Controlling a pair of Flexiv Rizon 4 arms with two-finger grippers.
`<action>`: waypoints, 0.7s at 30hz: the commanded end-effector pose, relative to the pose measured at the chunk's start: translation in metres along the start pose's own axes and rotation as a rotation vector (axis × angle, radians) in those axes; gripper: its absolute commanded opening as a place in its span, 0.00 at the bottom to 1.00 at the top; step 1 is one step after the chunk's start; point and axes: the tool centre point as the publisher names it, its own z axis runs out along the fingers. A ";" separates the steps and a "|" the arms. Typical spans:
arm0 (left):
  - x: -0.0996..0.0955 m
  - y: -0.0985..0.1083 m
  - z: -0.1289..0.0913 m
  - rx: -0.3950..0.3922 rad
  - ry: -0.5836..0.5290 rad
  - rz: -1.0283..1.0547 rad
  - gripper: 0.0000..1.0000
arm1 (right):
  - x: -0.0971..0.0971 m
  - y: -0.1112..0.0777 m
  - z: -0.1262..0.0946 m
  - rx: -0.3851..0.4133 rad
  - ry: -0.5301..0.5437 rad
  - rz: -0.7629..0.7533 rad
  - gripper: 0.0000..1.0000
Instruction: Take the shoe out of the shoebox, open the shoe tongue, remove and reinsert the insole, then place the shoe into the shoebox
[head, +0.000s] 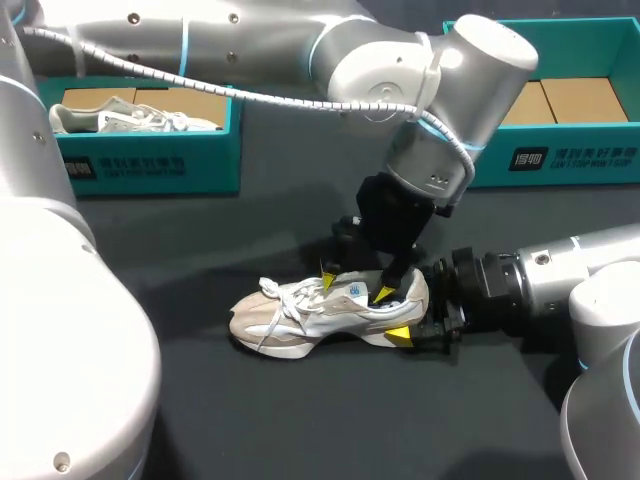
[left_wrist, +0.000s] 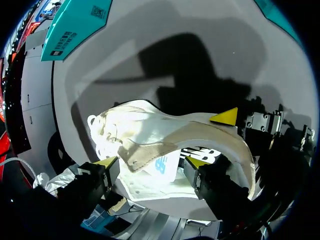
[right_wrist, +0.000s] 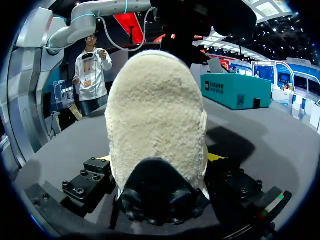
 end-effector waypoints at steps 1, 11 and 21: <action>0.001 -0.005 0.004 -0.033 -0.028 -0.002 0.82 | 0.001 0.001 0.000 0.003 -0.001 0.000 0.00; -0.010 0.000 0.008 -0.091 -0.092 0.031 0.68 | 0.001 0.001 0.000 0.003 -0.001 0.000 0.00; -0.017 0.007 0.001 -0.088 -0.083 0.051 0.46 | 0.001 0.001 0.000 0.003 -0.001 0.000 0.00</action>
